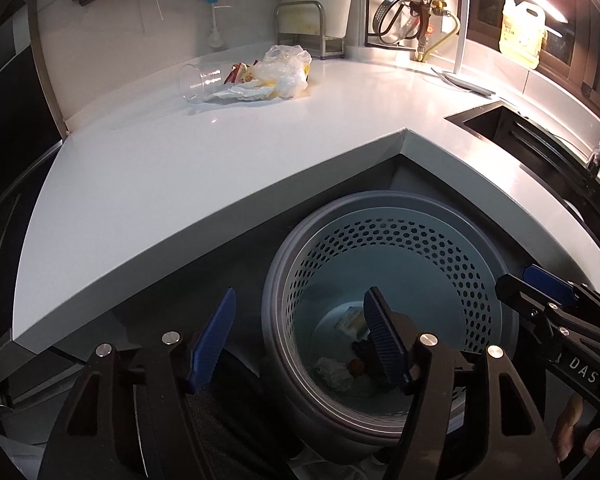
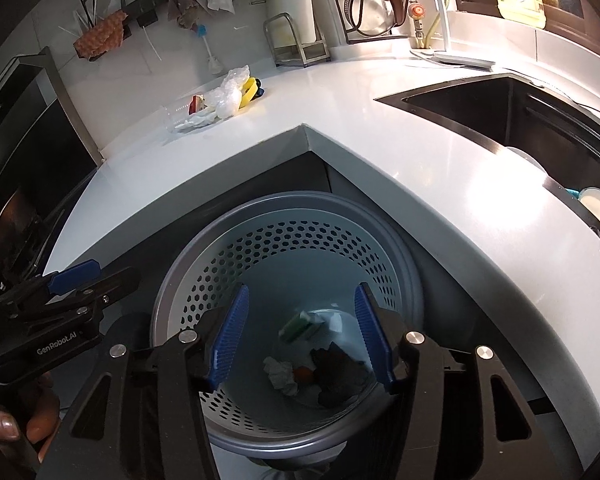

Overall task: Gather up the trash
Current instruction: 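Open both tools to drop the peel and box into the bin, then move both open tools back over the counter toward the remaining trash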

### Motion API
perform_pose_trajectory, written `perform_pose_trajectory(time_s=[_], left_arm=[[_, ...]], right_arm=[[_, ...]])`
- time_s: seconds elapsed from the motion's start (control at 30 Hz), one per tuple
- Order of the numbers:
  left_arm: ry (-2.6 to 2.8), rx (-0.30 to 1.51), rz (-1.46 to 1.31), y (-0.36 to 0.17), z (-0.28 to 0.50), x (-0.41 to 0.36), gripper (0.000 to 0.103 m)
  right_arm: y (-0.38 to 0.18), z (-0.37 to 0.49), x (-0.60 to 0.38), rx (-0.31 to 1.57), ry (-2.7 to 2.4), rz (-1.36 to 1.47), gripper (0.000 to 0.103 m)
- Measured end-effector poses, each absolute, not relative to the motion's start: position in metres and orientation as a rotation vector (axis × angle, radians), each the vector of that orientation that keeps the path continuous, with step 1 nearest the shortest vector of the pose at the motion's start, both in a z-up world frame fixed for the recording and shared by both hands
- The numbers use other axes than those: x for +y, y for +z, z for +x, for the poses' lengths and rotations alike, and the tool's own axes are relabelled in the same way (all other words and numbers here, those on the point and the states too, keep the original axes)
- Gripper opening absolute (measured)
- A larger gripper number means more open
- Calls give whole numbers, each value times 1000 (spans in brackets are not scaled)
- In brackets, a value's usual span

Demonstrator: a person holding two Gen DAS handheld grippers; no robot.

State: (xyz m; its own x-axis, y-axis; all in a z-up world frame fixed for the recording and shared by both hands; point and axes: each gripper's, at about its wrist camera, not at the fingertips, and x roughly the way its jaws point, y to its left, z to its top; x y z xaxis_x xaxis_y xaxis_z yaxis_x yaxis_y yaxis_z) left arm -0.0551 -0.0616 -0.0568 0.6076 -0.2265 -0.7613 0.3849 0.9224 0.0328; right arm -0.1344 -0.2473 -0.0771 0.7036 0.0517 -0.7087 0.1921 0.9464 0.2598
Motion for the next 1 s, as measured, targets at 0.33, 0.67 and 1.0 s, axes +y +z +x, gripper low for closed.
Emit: perform_pose_trajectory(time_s=[0.33,0.67,1.0], left_arm=[[-334,850,204,-59,-49,-63,71],[-271,821,172,-37,-18,-56,78],[-206,693,117,20,31,-41,86]], right_arm=[[-82,-127,-249,804,-74,341,53],[-58,-101,-244,771,-60,298,60],[-15,-45,-241,669,-30,260,68]])
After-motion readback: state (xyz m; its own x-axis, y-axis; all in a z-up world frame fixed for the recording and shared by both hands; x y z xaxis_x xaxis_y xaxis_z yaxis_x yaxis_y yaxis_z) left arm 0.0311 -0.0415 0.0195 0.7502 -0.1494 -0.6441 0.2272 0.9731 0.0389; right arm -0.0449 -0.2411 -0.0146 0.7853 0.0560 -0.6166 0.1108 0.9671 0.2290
